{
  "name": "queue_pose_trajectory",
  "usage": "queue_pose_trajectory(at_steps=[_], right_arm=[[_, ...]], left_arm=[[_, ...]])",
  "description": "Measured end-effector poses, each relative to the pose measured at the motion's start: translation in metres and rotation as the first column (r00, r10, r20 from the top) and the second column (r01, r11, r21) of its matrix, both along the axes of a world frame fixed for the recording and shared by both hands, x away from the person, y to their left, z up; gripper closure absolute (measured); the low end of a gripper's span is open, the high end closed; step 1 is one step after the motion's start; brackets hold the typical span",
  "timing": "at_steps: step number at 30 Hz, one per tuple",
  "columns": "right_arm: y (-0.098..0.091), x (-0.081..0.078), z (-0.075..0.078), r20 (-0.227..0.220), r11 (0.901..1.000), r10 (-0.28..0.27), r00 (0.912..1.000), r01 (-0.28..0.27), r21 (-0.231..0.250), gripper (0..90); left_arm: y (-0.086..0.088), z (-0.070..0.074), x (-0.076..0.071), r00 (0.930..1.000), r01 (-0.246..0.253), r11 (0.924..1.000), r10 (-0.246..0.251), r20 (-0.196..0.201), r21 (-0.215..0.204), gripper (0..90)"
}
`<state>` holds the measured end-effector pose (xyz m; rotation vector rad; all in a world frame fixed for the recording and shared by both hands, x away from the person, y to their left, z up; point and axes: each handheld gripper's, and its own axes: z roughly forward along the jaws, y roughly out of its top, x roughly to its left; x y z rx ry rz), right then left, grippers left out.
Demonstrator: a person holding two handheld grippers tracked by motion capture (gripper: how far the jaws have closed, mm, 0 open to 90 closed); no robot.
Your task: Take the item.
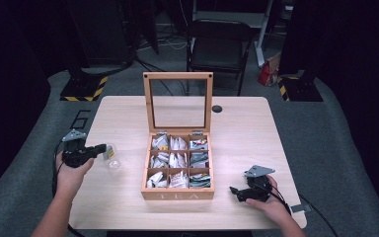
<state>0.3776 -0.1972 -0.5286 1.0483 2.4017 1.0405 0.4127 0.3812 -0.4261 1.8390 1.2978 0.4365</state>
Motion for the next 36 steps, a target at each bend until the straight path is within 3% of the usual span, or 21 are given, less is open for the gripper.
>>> queue_pose_trajectory(at_steps=[11,19,25,36], right_arm=[[0.000,0.000,0.000,0.000,1.0000,-0.001,1.0000,0.001,0.001,10.4],[0.000,0.000,0.000,0.001,1.0000,-0.001,1.0000,0.001,0.000,10.4],[0.000,0.000,0.000,0.001,1.0000,-0.001,1.0000,0.001,0.000,10.4],[0.000,0.000,0.000,0.001,1.0000,-0.001,1.0000,0.001,0.001,10.4]], left_arm=[[0.001,0.000,0.000,1.0000,-0.005,1.0000,0.005,-0.003,-0.001,80.6],[-0.002,0.005,-0.003,0.9999,0.004,1.0000,-0.004,0.014,-0.001,59.0],[-0.008,0.013,-0.007,0.9993,0.022,0.9998,-0.022,0.031,0.001,49.7],[-0.018,0.022,-0.013,0.9978,0.047,0.9989,-0.047,0.047,-0.002,45.3]])
